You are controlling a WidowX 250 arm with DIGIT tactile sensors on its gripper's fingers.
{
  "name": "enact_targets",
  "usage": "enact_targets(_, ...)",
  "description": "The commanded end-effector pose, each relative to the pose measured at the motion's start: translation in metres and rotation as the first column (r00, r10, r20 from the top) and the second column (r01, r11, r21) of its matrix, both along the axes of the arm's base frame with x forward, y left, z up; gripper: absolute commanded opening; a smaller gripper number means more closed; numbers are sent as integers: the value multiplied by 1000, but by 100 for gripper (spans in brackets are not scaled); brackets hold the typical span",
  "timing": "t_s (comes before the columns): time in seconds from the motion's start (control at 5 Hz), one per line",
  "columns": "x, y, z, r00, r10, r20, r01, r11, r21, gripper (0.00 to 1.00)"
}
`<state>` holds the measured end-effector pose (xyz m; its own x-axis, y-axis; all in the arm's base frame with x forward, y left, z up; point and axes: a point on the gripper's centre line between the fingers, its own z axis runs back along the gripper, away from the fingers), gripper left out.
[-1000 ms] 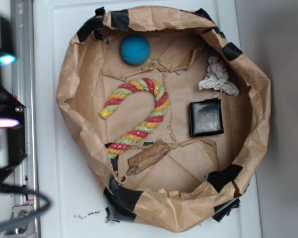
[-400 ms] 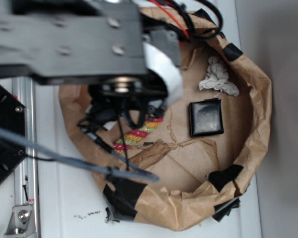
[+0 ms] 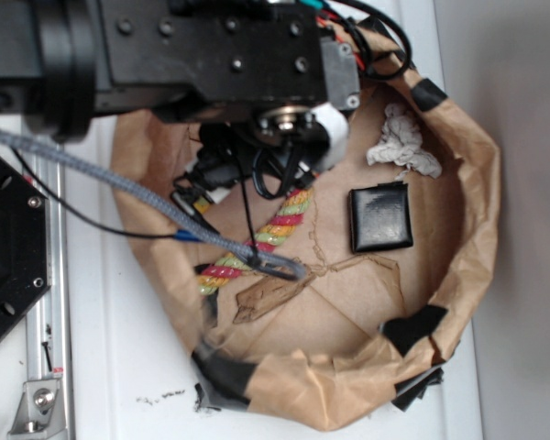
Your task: Grab the blue ball.
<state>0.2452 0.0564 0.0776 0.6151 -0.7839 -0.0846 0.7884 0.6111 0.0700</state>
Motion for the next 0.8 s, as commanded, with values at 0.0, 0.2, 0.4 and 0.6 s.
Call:
enact_targets(0.0,-10,33,4,987,-41,157,54,995,-78,100)
enact_targets(0.2,-12,49,-11,979,-15,203,36,994,-99,100)
enact_targets(0.4,-12,62,-20,982,-15,188,31,996,-80,100)
enact_targets(0.6,-15,74,-26,986,7,164,2,999,-53,100)
